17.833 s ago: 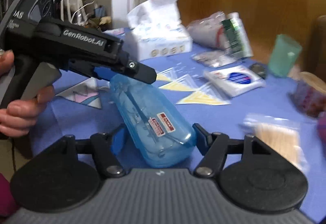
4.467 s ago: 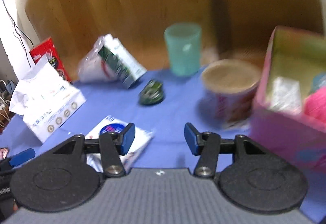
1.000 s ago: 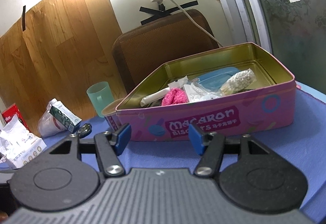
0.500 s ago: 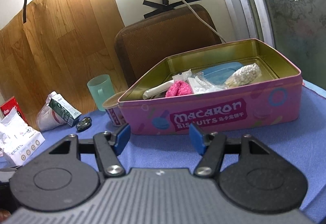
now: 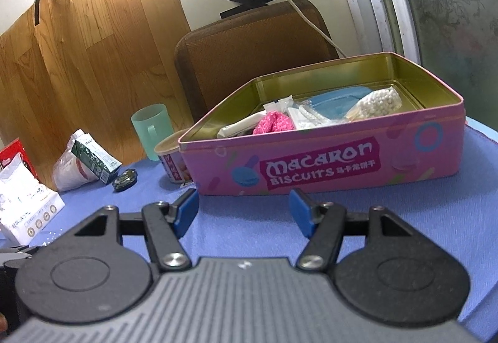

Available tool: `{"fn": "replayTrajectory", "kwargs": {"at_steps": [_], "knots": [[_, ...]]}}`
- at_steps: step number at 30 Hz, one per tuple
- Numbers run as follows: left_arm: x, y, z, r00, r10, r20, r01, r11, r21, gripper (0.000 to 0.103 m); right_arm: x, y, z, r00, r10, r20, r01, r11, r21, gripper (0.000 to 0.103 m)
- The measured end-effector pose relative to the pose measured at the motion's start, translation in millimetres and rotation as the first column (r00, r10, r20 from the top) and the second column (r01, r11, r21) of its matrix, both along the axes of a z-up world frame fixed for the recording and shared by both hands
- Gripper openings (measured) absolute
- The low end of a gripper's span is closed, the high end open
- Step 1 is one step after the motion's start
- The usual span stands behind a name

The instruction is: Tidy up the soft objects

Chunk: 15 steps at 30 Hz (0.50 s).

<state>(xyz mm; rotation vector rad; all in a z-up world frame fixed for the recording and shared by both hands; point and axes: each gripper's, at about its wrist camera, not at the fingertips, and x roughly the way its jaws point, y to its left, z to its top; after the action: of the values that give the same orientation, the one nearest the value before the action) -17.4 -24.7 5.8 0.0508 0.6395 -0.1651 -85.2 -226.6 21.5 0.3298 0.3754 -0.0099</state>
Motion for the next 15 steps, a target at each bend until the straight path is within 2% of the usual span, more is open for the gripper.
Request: {"fn": "replayTrajectory", "kwargs": {"at_steps": [15], "knots": [[-0.2,5.6,1.6,1.000,0.008,0.007,-0.008,1.000,-0.005,0.102,-0.5,6.2,-0.2,1.000,0.015,-0.002,-0.015,1.000,-0.012,0.068]]}}
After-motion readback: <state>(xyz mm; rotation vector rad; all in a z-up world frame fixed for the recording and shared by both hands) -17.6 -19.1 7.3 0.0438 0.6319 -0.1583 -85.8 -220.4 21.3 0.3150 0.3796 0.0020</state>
